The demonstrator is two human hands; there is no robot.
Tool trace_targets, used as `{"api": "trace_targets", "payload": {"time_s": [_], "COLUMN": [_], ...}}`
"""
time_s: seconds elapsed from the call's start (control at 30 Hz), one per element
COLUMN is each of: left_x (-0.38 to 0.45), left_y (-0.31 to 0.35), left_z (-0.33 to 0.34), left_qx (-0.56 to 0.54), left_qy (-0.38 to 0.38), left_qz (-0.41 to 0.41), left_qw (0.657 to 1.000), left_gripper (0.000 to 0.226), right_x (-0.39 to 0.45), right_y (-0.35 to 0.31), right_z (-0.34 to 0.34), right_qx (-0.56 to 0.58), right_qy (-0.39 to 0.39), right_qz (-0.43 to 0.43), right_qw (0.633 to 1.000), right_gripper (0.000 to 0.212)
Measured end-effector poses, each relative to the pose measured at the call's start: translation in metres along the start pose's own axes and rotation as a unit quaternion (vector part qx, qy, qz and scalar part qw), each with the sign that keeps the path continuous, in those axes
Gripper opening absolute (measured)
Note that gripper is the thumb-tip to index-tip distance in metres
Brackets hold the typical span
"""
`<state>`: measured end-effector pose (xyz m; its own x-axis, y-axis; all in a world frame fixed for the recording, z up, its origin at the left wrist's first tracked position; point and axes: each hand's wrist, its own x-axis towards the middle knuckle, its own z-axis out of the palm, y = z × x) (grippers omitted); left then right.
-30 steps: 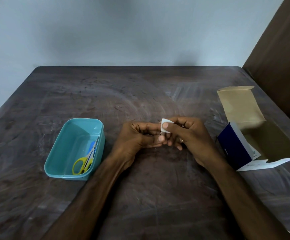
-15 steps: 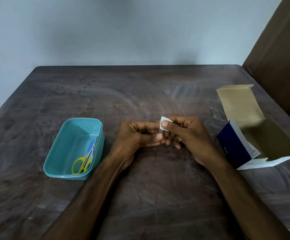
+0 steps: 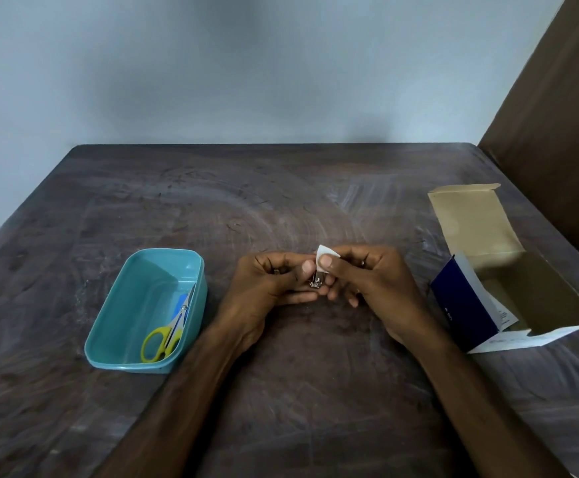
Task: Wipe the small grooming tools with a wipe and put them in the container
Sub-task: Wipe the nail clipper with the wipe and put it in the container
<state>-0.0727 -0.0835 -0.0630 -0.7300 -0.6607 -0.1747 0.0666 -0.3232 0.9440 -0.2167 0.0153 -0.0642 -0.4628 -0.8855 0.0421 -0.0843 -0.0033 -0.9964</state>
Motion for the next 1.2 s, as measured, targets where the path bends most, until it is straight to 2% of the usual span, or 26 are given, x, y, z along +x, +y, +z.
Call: {"api": "trace_targets", "payload": {"time_s": [0.07,0.47,0.6,0.83,1.0,1.2], "left_x": [0.0005,-0.0005,-0.0014,-0.0019,-0.0024,-0.0041], "left_y": [-0.0009,-0.0016,-0.0005,0.0021,0.0011,0.0017], "left_z": [-0.0002,0.0022,0.004,0.0032,0.0046,0.0031], "left_qx": [-0.002,0.021,0.025,0.039,0.061,0.081], "left_qy": [0.004,-0.003,-0.009,0.035,0.065,0.046], "left_qz": [-0.001,0.024,0.023,0.04,0.063,0.08], "left_qw": [1.0,0.999,0.999,0.998,0.994,0.992], "left_gripper": [0.012,0.03,0.027,0.02,0.013,0.011], "right_x": [0.0002,-0.0015,-0.0013,-0.0011,-0.0017,-0.0022], "right_y": [-0.0001,-0.0011,-0.0002,-0.0014,-0.0004,0.0009], "right_z": [-0.0003,-0.0032,-0.0044,-0.0061,-0.0064,-0.0047], "right_qx": [-0.008,-0.015,-0.021,-0.01,-0.006,-0.031], "right_qy": [0.011,0.025,0.031,0.046,0.017,-0.023], "right_qz": [-0.009,-0.005,-0.004,-0.002,0.002,-0.002], "right_qw": [1.0,1.0,0.999,0.999,1.0,0.999], "right_gripper": [0.01,0.013,0.012,0.01,0.011,0.012]}}
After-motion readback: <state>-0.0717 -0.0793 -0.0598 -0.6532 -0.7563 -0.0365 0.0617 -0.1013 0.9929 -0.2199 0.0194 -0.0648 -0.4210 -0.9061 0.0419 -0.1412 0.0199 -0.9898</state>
